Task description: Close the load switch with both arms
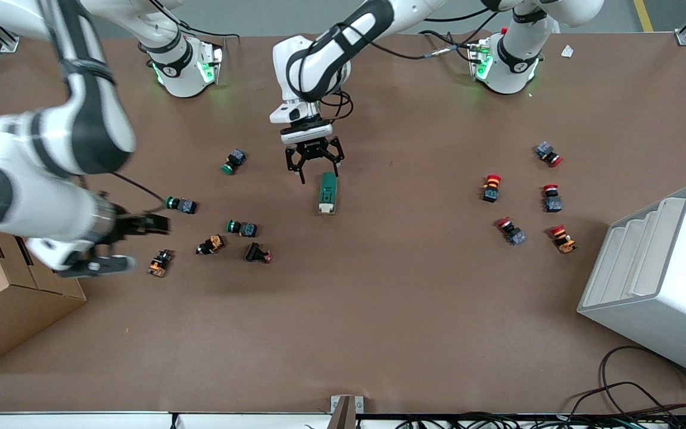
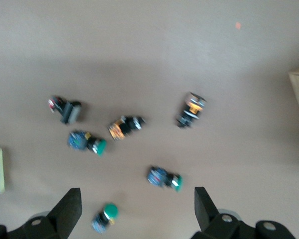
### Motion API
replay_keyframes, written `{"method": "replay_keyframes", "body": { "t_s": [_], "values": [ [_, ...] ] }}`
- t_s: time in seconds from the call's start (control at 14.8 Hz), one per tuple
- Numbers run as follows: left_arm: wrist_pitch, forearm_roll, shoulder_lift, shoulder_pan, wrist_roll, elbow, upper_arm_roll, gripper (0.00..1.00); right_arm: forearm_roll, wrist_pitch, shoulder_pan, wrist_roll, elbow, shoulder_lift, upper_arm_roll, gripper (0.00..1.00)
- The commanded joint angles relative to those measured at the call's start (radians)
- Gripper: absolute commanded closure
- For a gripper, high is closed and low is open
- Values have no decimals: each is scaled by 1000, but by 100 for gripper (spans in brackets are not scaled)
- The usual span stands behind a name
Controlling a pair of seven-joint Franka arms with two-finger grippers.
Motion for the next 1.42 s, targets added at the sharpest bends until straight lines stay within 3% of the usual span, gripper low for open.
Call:
{"method": "replay_keyframes", "body": {
  "t_s": [0.0, 0.27, 0.61, 1.08, 1.35],
  "values": [
    [11, -158, -124, 68, 239, -24, -1, 1, -28, -89, -80, -58, 65, 0, 18, 0],
    [10, -366, -244, 178, 521, -12, -1, 1, -51, -93, -152, -59, 65, -41, 21, 0],
    [-25, -627, -386, 347, 834, -12, 1, 0, -52, -93, -158, -58, 66, -38, 30, 0],
    [-146, -828, -512, 637, 1082, -6, -3, 0, -22, -152, -147, -46, 73, -44, 27, 0],
    [-216, -954, -595, 775, 1385, -3, 28, 0, -12, -166, -163, -59, 93, -56, 24, 0]
  ]
}}
